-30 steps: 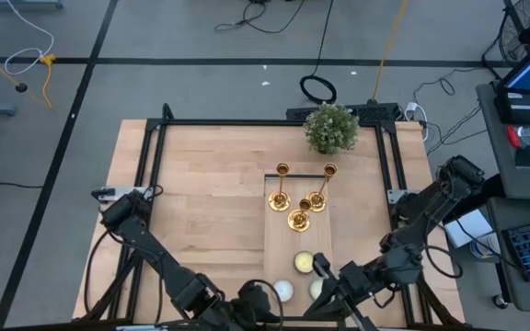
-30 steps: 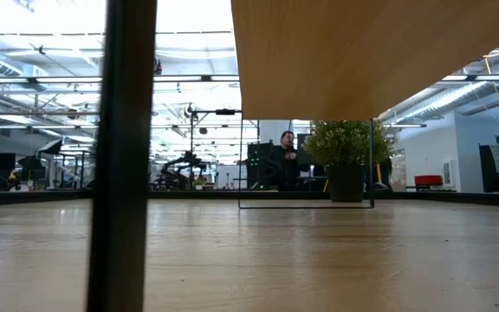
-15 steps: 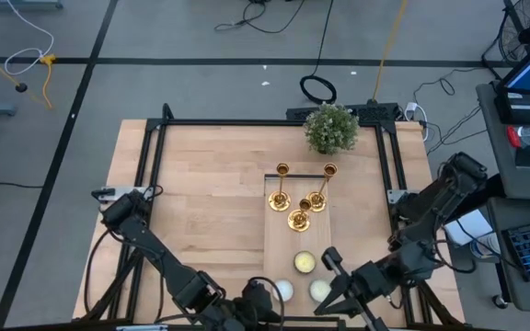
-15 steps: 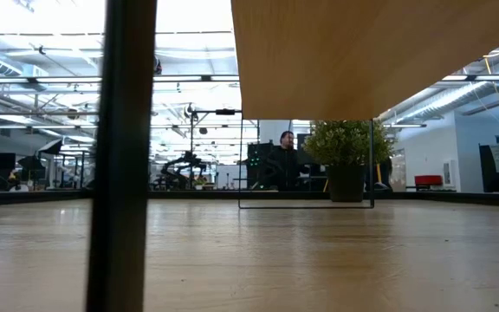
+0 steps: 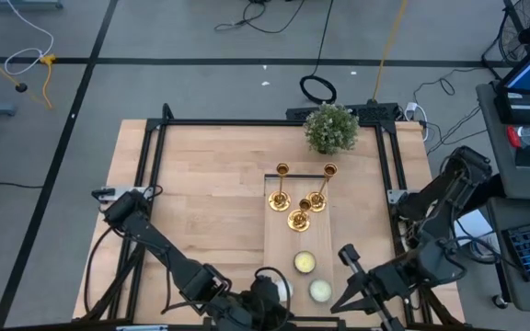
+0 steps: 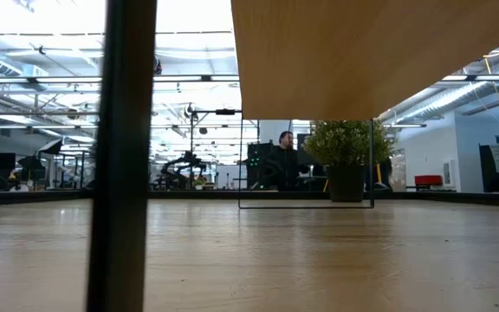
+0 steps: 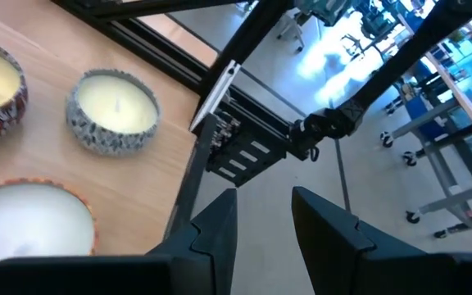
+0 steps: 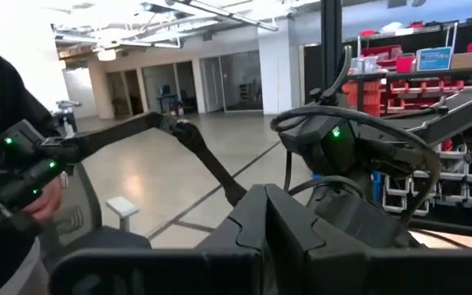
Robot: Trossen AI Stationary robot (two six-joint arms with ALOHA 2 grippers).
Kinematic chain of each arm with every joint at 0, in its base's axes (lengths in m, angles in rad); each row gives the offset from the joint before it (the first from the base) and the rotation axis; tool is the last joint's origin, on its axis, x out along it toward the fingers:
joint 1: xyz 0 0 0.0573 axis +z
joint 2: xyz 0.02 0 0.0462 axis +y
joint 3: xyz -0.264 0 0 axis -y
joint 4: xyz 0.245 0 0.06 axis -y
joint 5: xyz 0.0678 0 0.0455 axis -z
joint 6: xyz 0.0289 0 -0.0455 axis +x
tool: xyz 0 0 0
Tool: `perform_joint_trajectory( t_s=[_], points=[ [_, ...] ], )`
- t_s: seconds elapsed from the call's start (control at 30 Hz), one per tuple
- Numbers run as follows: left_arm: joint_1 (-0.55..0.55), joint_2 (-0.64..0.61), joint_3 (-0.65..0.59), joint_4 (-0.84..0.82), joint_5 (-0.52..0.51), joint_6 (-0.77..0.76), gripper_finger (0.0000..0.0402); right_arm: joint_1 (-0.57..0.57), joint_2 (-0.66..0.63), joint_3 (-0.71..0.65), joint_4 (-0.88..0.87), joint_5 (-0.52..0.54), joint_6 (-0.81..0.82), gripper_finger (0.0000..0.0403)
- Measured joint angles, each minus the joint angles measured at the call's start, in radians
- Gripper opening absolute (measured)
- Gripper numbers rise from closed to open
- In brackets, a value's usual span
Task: Pick & Place candle stick holders
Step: Put the red patterned scented candle on the shelf
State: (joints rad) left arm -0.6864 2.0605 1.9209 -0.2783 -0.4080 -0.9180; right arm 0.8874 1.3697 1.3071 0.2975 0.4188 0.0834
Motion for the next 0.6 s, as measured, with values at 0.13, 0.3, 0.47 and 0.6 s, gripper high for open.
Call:
perform_joint_trajectory(
  t_s=[0.13,0.3,0.47,0.6],
  points=[
    [0.011,0.000,0.000,0.000,0.016,0.001,0.0122,0.006,-0.014,0.000,-0.038,0.000,0.000,0.0000],
    [0.021,0.000,0.000,0.000,0.036,0.002,0.0122,0.006,-0.017,0.000,-0.062,-0.003,-0.008,0.0000],
    [0.033,0.000,0.000,-0.001,0.045,0.003,0.0122,0.005,-0.018,0.000,-0.102,-0.004,-0.018,0.0000],
    [0.044,0.000,0.000,-0.001,0.067,0.003,0.0122,-0.008,-0.019,0.000,-0.124,-0.009,-0.024,0.0000]
  ],
)
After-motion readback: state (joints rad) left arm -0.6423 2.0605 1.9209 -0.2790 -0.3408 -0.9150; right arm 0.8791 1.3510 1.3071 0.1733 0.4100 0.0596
